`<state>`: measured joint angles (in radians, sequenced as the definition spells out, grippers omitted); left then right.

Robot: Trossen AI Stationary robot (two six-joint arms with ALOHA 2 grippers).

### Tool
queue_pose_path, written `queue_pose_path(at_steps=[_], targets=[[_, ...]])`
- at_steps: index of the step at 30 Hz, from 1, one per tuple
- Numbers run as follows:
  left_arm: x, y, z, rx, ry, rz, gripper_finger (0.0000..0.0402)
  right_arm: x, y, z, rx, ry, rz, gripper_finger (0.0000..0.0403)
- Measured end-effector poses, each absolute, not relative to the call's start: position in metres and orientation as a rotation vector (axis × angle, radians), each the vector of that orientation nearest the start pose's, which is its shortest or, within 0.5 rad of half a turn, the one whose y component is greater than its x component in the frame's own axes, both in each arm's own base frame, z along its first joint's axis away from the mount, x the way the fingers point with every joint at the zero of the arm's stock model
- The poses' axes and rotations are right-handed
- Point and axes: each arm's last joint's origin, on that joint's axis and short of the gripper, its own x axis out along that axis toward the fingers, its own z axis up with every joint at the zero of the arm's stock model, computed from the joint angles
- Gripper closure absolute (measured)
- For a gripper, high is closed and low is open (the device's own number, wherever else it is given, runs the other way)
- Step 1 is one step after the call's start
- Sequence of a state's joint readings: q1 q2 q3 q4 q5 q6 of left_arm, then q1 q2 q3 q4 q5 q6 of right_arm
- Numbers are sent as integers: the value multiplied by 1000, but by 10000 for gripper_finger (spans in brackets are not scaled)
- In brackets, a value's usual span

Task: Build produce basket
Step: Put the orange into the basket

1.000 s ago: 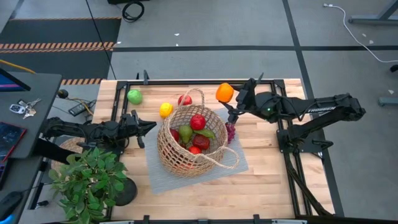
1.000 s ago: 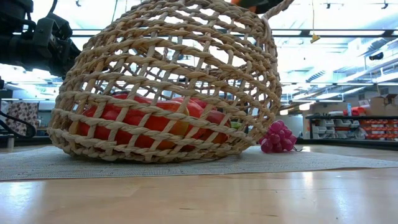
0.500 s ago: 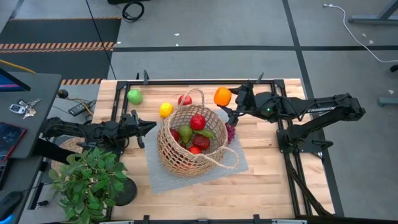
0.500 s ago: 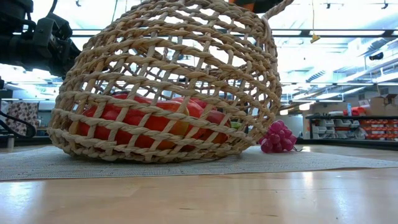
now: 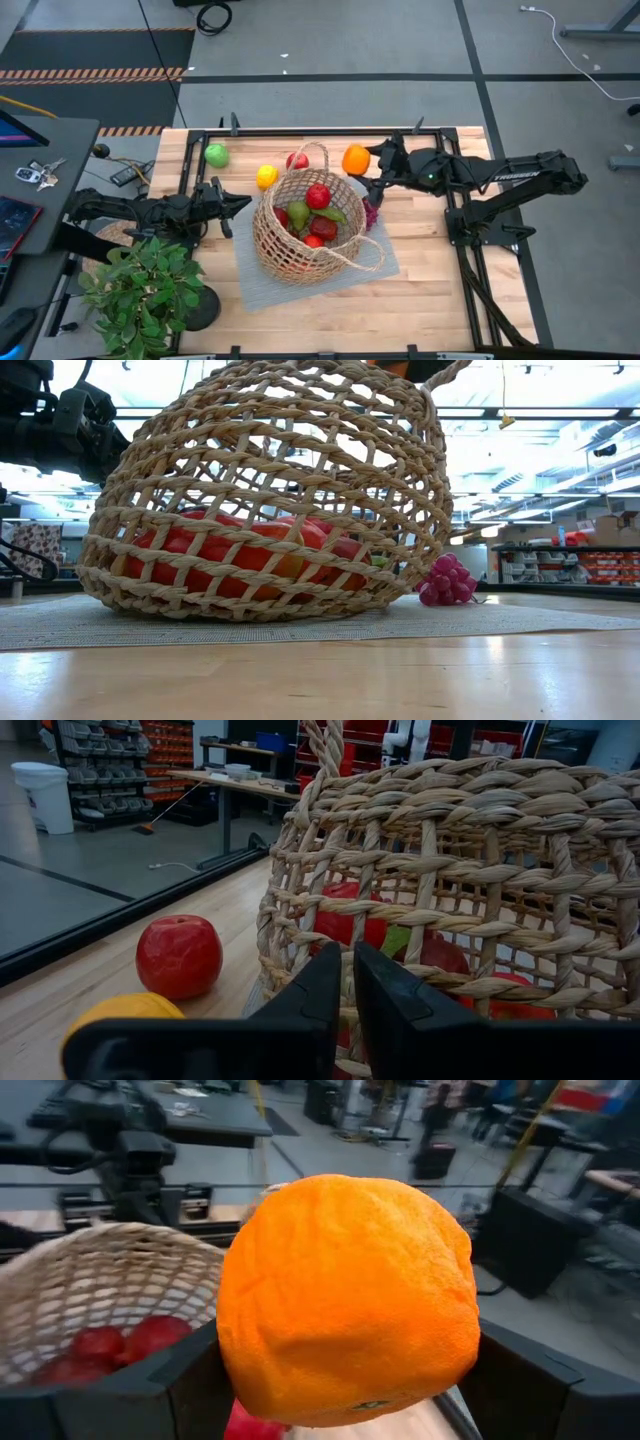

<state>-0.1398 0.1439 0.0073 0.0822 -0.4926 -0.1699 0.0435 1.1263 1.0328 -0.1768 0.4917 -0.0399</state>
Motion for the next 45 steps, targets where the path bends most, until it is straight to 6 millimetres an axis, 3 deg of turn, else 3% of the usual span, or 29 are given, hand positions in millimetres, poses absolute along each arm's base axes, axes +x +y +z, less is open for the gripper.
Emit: queue_pose_path(at_steps=[6,18,27,36,45], targets=[[104,-1,162,-151,22,356,367,248,-8,353,19,270,-246,80],[104,-1,162,-151,22,357,361,248,-17,351,79,280,-224,80],[104,-1,162,-151,22,356,369,248,-14,351,151,282,-36,80],[104,-1,162,-151,22,357,361,248,0,370,132,121,478,80],[104,-1,162,-151,22,356,369,250,-2,368,128,126,398,80]])
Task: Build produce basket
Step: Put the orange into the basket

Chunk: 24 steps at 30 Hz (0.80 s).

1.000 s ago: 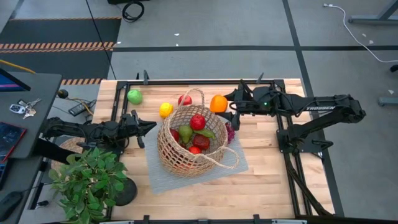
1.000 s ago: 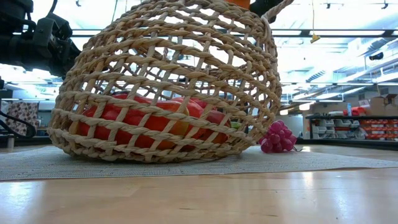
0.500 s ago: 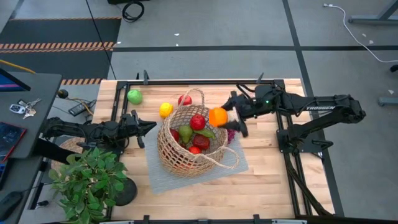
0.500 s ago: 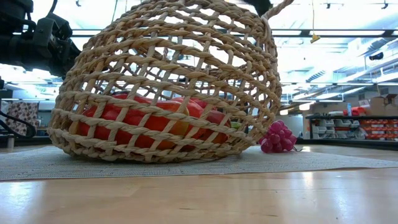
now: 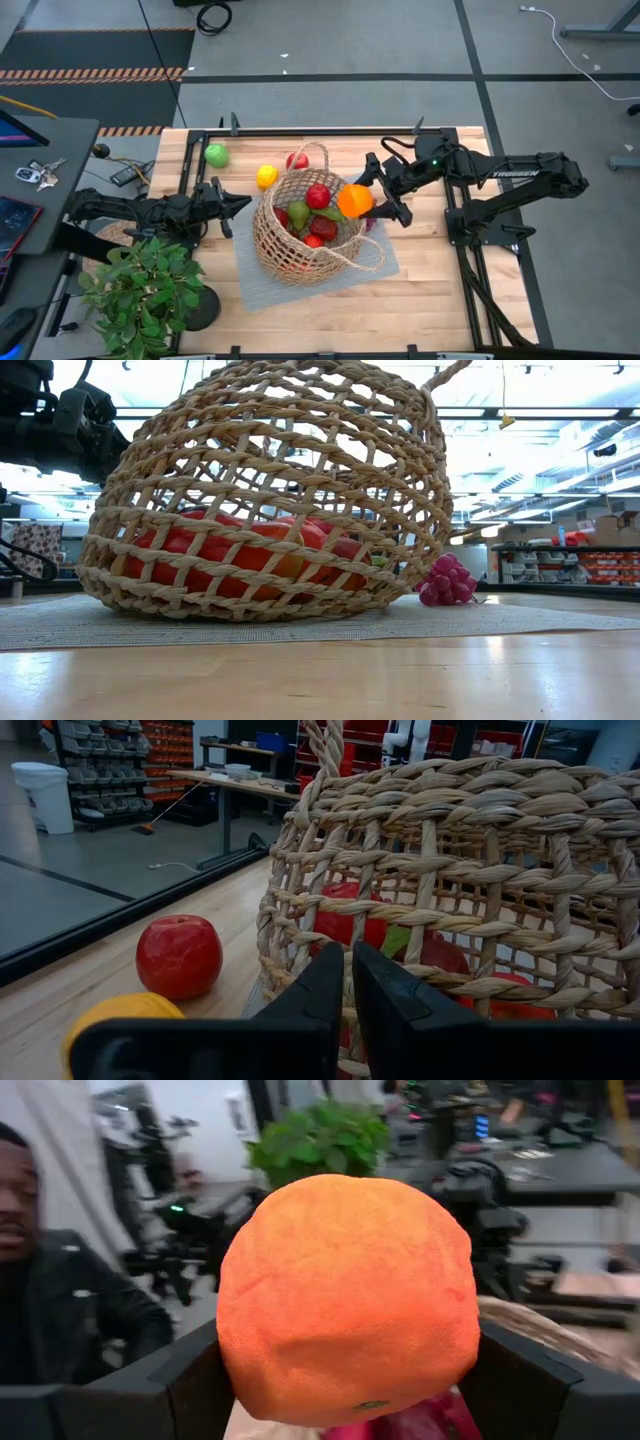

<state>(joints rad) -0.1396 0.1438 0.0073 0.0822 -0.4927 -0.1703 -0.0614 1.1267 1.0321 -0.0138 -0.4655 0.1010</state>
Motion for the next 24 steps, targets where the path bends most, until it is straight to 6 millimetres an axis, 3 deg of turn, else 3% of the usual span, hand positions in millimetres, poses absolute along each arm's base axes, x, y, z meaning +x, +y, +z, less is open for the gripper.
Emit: queue_pose_path(at_steps=[5,8,14,24], targets=[[104,-1,162,-151,22,356,364,253,-8,355,98,175,185,80],[104,-1,162,-151,22,357,361,259,-13,347,127,211,142,80],[104,-1,162,-151,22,356,366,288,-18,320,145,334,90,80],[104,-1,162,-151,22,356,363,346,-24,311,37,600,11,80]])
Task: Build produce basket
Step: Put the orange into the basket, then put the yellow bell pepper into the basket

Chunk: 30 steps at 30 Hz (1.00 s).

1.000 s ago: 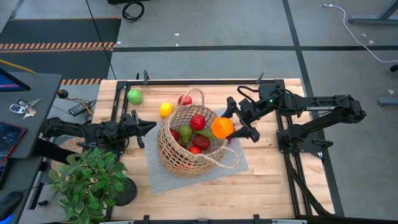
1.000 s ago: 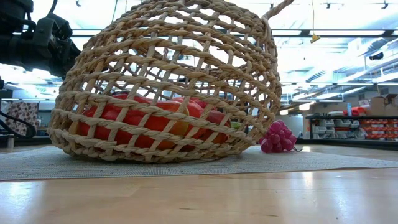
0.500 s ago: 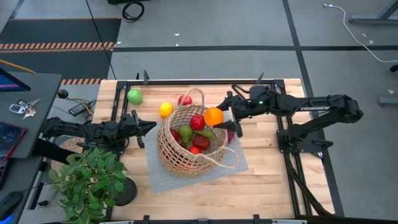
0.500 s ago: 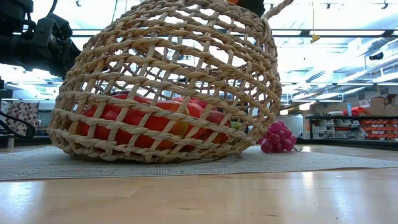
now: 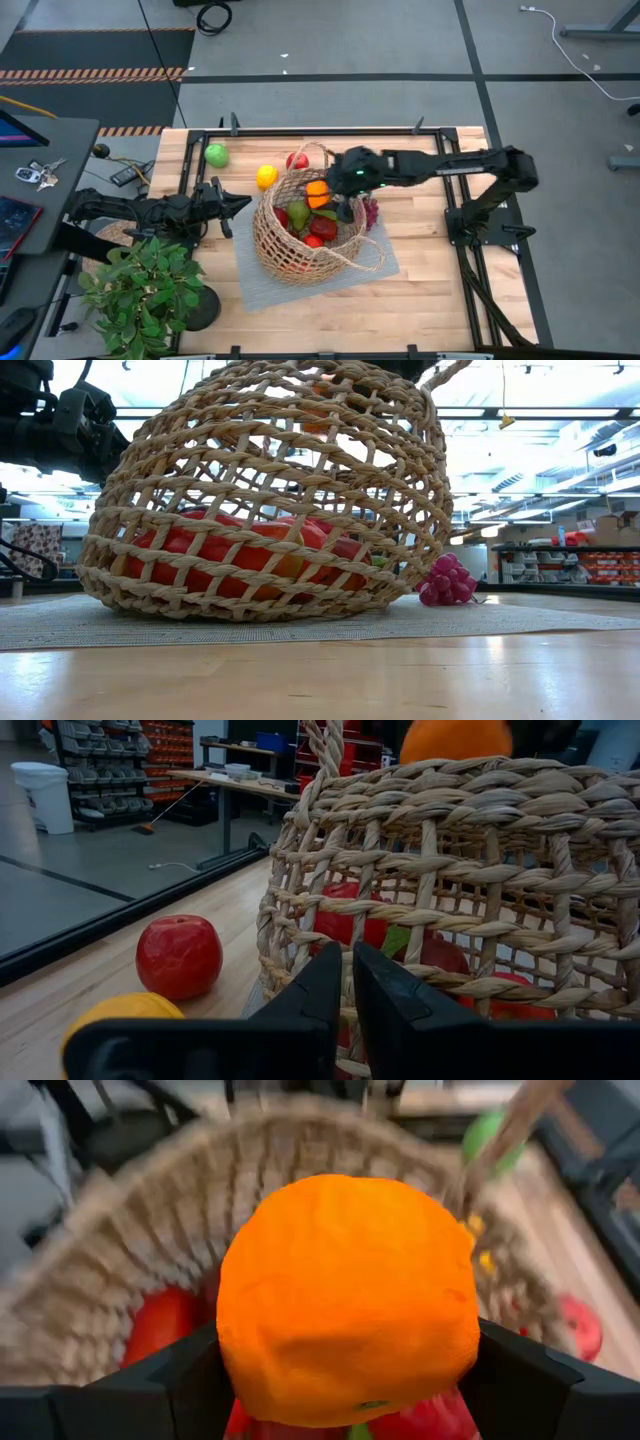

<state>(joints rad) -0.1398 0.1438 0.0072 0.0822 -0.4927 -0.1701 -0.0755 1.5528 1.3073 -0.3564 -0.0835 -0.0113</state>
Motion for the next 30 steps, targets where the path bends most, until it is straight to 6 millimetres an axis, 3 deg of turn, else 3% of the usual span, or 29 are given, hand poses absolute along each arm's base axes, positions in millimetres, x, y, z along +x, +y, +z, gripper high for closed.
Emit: queue_pose_path(at_steps=[7,12,17,24,30], targets=[[104,-1,162,-151,22,356,365,382,-31,299,-48,869,-39,80],[104,-1,162,-151,22,356,369,396,-36,288,-182,1000,-84,80],[104,-1,162,-151,22,356,364,398,-37,284,-264,1057,-112,68],[104,-1,162,-151,22,356,363,396,-37,287,-265,1063,-152,8],[104,-1,162,-152,21,356,369,391,-29,316,-249,989,-161,18]])
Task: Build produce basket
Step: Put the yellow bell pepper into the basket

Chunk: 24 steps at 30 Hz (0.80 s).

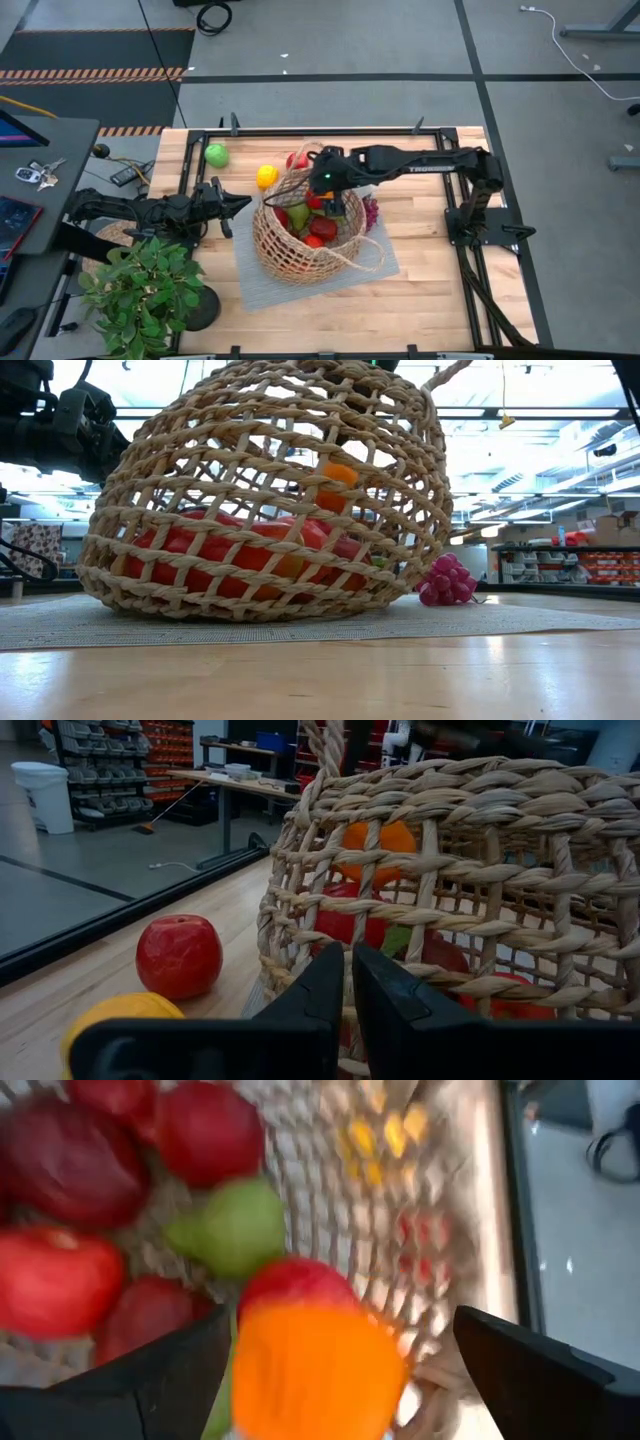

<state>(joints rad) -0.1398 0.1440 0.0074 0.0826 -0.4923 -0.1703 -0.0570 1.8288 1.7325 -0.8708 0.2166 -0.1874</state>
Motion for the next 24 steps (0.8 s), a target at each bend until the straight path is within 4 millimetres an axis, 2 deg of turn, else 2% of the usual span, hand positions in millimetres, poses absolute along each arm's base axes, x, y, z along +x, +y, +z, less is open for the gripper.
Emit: queue_pose_path(at_steps=[8,10,19,24], targets=[[104,-1,162,-151,22,356,361,358,-17,363,-197,849,-186,18],[104,-1,162,-151,22,357,362,348,-16,369,-178,813,-188,18],[104,-1,162,-151,22,357,369,300,-11,356,-97,620,-182,19],[104,-1,162,-151,22,356,363,265,-9,348,-71,468,-143,19]])
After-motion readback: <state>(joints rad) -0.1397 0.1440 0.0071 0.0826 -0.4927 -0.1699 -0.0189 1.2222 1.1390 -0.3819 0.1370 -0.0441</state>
